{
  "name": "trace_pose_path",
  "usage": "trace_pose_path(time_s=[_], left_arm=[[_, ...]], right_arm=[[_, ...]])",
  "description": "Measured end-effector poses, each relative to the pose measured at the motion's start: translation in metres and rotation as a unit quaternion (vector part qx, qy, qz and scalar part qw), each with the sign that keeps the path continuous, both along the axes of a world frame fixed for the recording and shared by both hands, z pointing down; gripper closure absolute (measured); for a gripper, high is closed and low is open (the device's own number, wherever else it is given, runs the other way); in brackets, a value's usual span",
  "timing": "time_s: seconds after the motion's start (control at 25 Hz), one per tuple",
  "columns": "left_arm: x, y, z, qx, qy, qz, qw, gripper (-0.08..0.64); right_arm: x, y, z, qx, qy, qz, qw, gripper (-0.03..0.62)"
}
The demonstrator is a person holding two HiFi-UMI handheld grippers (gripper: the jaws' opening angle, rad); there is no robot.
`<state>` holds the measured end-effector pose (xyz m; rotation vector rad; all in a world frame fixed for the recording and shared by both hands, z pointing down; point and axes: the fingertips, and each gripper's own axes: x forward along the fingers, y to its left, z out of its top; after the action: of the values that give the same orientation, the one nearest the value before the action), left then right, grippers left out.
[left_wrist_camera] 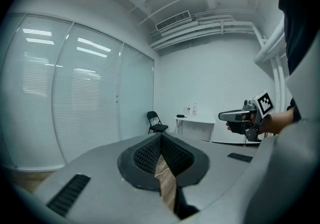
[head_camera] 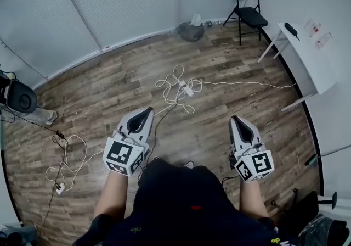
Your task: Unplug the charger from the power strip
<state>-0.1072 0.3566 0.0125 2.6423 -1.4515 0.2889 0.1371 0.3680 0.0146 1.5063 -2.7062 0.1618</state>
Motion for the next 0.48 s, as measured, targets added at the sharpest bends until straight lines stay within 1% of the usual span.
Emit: trace_pose_path(time_s=[0.16,0.32,0.4,0.48], left_arm=[[0.014,0.004,0.014,-0.015,-0.003,-0.008,0.9998,0.541],[0.016,-0.004,0.023,-0.025,0.0,-0.014,0.9996,0.541],[0.017,-0.015,0.024,-0.025,0.007,-0.019,0.9995,0.541],[0.02,-0.028,0.027,-0.026,0.011,-0.014,0.9995,0.541]], right_arm=[[0.017,-0.003,0.021,-0.025,-0.014,-0.008,1.0,0.558],[0.017,-0.011,0.026,-0.027,-0.017,-0.021,0.999,0.558],[0.018,-0.019,0.028,-0.029,-0.019,-0.021,0.999,0.558],[0.018,-0.029,0.03,-0.029,-0.019,-0.02,0.999,0.558]])
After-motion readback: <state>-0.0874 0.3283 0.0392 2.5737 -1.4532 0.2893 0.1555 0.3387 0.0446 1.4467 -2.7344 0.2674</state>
